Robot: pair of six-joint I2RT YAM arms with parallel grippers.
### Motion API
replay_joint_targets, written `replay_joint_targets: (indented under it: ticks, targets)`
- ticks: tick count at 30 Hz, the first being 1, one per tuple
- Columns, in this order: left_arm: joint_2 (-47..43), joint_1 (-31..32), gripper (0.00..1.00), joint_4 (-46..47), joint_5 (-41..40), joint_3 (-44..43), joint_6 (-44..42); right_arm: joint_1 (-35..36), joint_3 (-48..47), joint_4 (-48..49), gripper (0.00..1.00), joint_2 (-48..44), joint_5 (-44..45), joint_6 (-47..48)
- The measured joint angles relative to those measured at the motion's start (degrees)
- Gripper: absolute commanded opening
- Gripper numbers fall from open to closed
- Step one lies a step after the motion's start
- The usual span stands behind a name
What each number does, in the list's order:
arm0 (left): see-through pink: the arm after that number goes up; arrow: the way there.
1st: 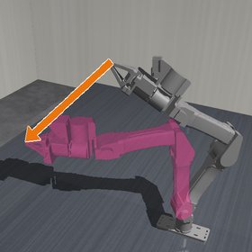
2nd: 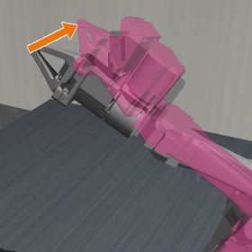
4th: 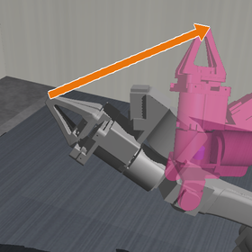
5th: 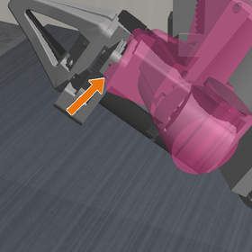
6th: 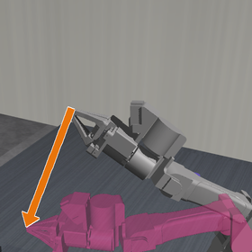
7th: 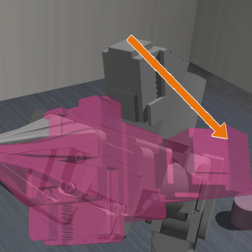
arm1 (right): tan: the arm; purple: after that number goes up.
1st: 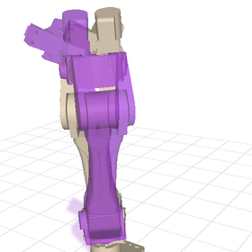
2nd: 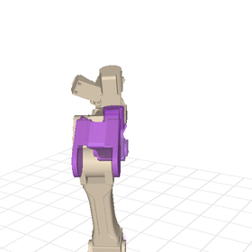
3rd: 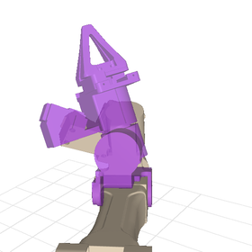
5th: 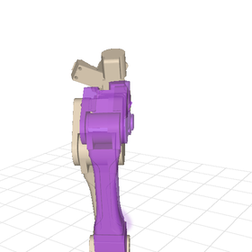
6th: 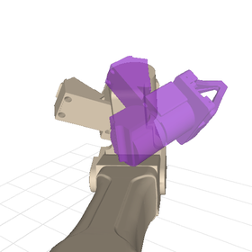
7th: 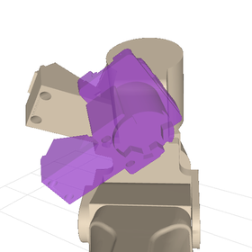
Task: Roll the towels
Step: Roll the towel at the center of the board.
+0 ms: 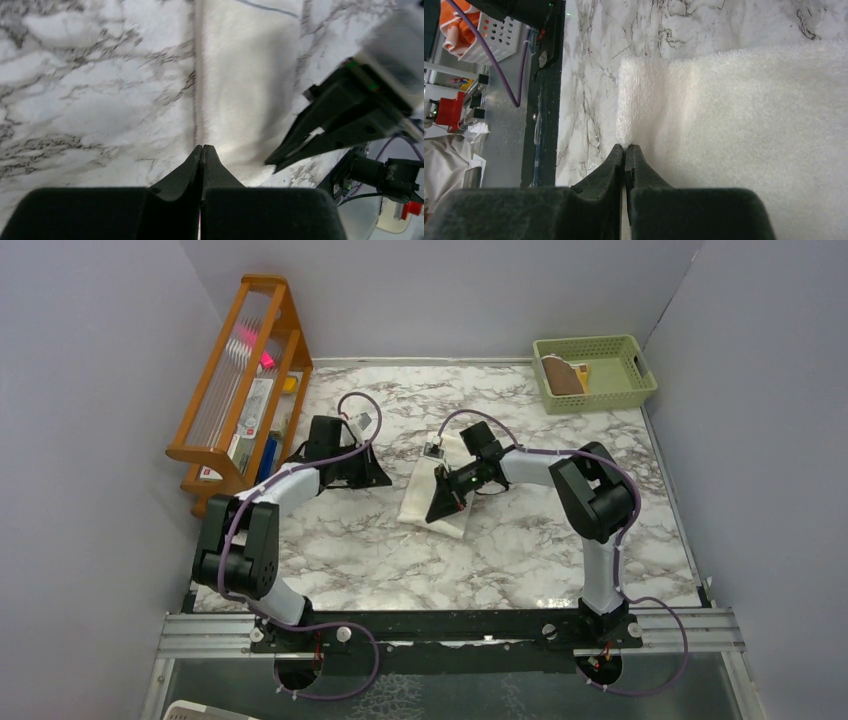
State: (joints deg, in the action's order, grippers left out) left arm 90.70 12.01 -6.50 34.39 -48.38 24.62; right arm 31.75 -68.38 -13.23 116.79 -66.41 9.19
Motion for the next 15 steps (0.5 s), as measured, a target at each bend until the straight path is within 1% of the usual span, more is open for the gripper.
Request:
replay_joint_targets:
  ticks: [4,7,11,15]
  targets:
    - [-2.89,0.48,0.00,-0.07,3.72,-2.27,-1.36,-0.28,-0.02,1.25,0.01,0.26,0.15,-2.08]
    - [-3.43,3.32,0.00,1.09,6.47,-2.12,-1.70,-0.92,-0.02,2.56,0.01,0.72,0.48,-4.17]
    - [-3.43,6.88,0.00,6.10,9.20,1.90,0.35,-1.84,-0.50,3.50,0.01,1.90,1.64,-6.62]
    - [-3.39,6.93,0.00,12.37,10.88,7.39,4.94,-2.25,-1.46,3.82,0.01,3.85,2.91,-8.37]
